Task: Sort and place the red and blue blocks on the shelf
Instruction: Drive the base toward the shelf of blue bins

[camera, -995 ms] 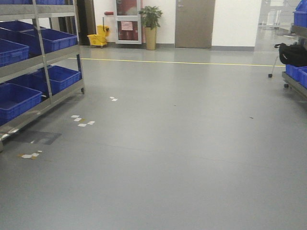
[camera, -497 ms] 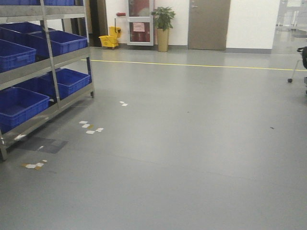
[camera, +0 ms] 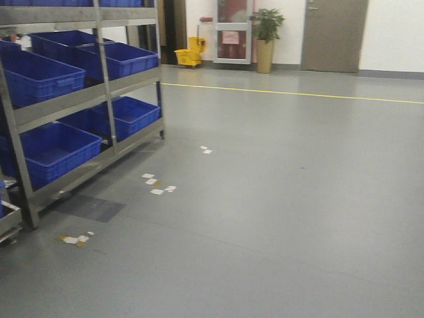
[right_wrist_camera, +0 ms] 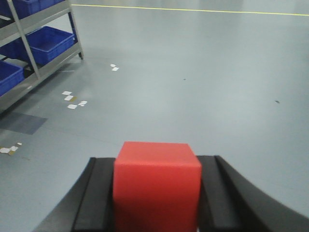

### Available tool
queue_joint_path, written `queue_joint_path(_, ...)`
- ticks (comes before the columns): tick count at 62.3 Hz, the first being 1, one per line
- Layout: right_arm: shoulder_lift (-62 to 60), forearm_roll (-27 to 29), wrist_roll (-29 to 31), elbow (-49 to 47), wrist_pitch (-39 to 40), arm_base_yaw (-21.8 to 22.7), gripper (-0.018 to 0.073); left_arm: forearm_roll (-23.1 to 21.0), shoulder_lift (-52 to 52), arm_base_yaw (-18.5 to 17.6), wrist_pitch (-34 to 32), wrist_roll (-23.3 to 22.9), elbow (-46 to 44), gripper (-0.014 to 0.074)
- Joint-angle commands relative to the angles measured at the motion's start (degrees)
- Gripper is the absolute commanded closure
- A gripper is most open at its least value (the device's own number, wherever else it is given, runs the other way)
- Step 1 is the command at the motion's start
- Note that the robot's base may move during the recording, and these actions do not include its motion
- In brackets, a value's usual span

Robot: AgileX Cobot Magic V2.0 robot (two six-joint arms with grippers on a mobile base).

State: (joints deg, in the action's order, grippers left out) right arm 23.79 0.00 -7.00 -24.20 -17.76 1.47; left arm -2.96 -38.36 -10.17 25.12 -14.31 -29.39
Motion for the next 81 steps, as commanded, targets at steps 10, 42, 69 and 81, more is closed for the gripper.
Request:
queue_joint_path(10,0.23,-0.38,0.21,-1.61,5.34,0.38,0.0502,-0.12,0.00,0.25,-4.61,-0.24,-1.71,0.0472)
queue_joint_path(42,0.23,-0.38,0.21,-1.61,5.34,0.38,0.0502,-0.12,0.00,0.25,-4.61,-0.24,-1.71,0.0472)
queue_joint_path(69,0.23,-0.38,0.21,-1.61,5.34,0.38,0.0502,-0.12,0.00,0.25,-4.61,-0.24,-1.71,0.0472)
queue_joint_path(81,0.23,-0.38,0.21,-1.61,5.34,0.38,0.0502,-0.12,0.00,0.25,-4.61,-0.24,-1.71,0.0472)
